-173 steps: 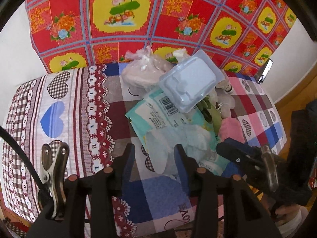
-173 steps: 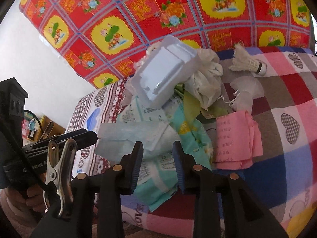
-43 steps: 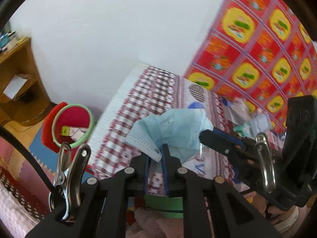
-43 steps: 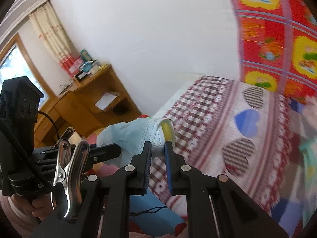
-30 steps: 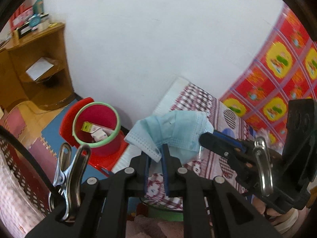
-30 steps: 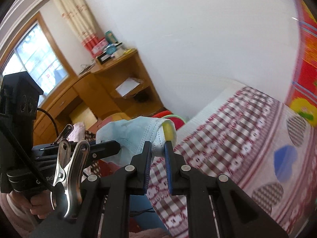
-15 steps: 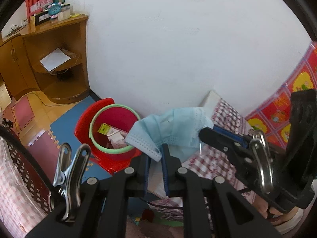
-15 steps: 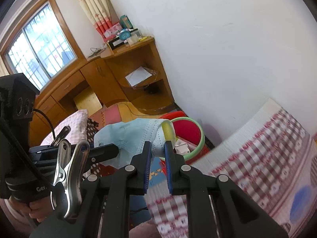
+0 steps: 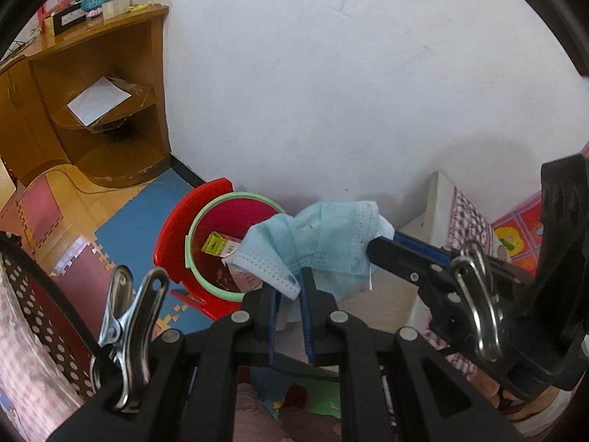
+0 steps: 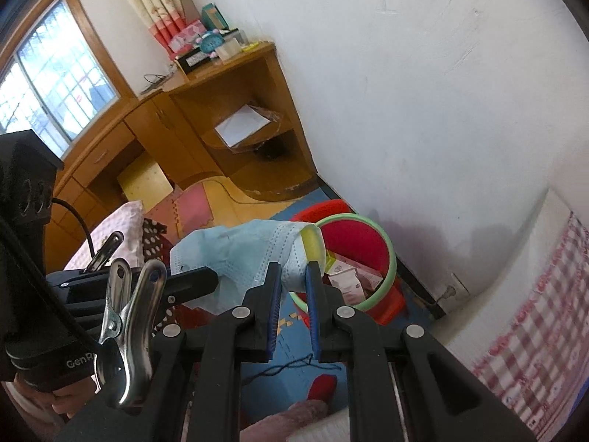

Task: Collect trash
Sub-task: 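Carry the blue face mask in the left gripper over the red bucket, then open the left gripper to drop the face mask into the bucket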

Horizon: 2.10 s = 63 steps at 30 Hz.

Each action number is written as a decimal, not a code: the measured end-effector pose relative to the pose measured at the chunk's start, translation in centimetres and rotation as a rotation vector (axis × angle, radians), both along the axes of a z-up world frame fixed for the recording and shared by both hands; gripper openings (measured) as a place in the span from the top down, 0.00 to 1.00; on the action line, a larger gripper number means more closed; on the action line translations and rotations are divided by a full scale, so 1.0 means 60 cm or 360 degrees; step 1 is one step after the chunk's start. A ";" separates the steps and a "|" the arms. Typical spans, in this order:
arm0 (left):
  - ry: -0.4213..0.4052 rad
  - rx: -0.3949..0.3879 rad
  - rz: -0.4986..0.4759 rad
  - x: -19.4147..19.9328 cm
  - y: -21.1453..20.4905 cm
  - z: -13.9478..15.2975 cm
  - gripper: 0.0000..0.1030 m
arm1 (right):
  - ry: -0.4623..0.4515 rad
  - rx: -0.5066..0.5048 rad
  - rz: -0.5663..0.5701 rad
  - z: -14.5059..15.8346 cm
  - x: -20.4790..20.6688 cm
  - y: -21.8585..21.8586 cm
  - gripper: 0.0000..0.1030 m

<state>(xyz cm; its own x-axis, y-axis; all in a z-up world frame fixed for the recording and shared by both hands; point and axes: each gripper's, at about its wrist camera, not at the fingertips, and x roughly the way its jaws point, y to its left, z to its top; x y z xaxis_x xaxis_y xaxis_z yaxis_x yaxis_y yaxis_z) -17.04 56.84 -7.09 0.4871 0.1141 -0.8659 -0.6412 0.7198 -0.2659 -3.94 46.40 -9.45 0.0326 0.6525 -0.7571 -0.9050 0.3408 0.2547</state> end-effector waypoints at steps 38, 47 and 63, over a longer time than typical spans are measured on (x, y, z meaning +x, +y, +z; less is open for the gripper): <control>0.0168 -0.0160 -0.0152 0.126 0.170 -0.210 0.88 | 0.0068 -0.0429 -0.0166 -0.174 0.119 0.216 0.86; 0.0197 -0.0164 -0.0135 0.137 0.175 -0.225 0.88 | 0.0100 -0.0455 -0.0188 -0.191 0.129 0.220 0.86; 0.0231 -0.0148 -0.0117 0.138 0.185 -0.226 0.72 | 0.0153 -0.0438 -0.0237 -0.194 0.139 0.216 0.80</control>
